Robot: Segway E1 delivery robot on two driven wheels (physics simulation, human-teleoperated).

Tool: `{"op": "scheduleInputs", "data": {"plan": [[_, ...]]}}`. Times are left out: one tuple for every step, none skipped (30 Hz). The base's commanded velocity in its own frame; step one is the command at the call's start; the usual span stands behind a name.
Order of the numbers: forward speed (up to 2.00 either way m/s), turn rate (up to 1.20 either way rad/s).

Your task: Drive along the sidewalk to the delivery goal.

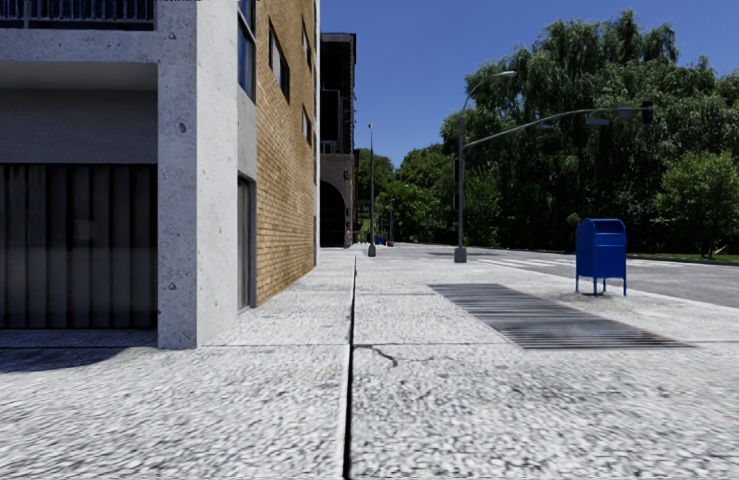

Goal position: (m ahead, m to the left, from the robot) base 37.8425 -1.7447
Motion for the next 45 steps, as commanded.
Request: {"op": "scheduleInputs", "data": {"plan": [[2.00,0.00],[2.00,0.00],[2.00,0.00],[2.00,0.00],[2.00,0.00],[2.00,0.00],[2.00,0.00],[2.00,0.00],[2.00,0.00],[2.00,0.00],[2.00,0.00],[2.00,0.00],[2.00,0.00],[2.00,0.00],[2.00,0.00],[2.00,0.00],[2.00,0.00],[2.00,0.00],[2.00,0.00],[2.00,0.00],[2.00,0.00],[2.00,0.00],[2.00,0.00],[2.00,0.00],[2.00,0.00],[2.00,0.00],[2.00,0.00],[2.00,0.00],[2.00,0.00],[2.00,0.00],[2.00,0.00],[2.00,0.00],[2.00,0.00],[2.00,0.00],[2.00,0.00],[2.00,0.00],[2.00,0.00],[2.00,0.00],[2.00,0.00],[2.00,0.00],[2.00,0.00],[2.00,0.00],[2.00,0.00],[2.00,0.00],[2.00,0.00]]}}
